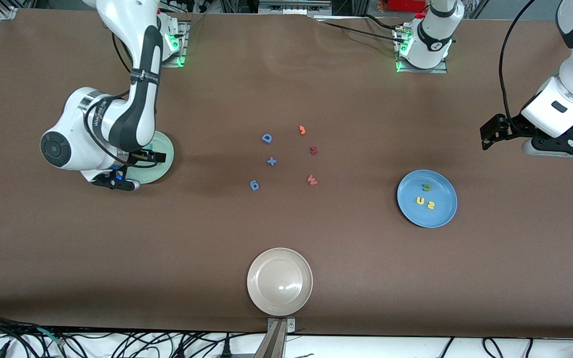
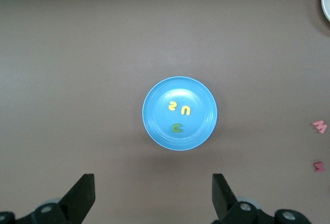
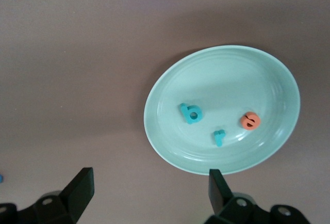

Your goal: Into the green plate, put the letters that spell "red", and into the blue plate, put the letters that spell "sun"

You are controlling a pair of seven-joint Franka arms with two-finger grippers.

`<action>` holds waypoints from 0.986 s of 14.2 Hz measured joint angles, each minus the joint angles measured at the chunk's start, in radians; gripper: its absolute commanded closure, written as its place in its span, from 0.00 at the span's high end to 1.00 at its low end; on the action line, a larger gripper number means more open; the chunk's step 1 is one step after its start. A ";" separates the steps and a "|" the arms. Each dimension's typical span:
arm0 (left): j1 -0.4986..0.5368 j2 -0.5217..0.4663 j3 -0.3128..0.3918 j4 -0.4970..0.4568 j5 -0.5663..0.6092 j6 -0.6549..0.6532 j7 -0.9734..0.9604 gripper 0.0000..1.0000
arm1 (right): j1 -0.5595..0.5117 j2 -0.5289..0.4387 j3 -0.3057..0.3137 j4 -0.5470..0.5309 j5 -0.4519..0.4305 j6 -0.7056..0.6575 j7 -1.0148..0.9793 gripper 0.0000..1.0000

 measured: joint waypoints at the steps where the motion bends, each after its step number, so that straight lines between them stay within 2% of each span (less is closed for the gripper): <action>1: 0.000 0.000 0.000 0.000 0.000 0.000 0.000 1.00 | -0.028 -0.034 0.031 0.011 -0.038 0.000 0.022 0.98; 4: 0.000 -0.001 -0.007 0.000 0.000 0.000 0.000 1.00 | -0.142 -0.136 0.145 0.045 -0.151 0.000 0.069 0.98; 9: -0.008 -0.009 -0.002 0.001 0.000 -0.009 0.000 1.00 | -0.385 -0.272 0.387 0.090 -0.293 -0.007 0.113 0.98; 14: -0.062 -0.021 0.122 0.001 -0.039 -0.017 0.039 1.00 | -0.629 -0.372 0.646 0.098 -0.437 -0.007 0.141 0.98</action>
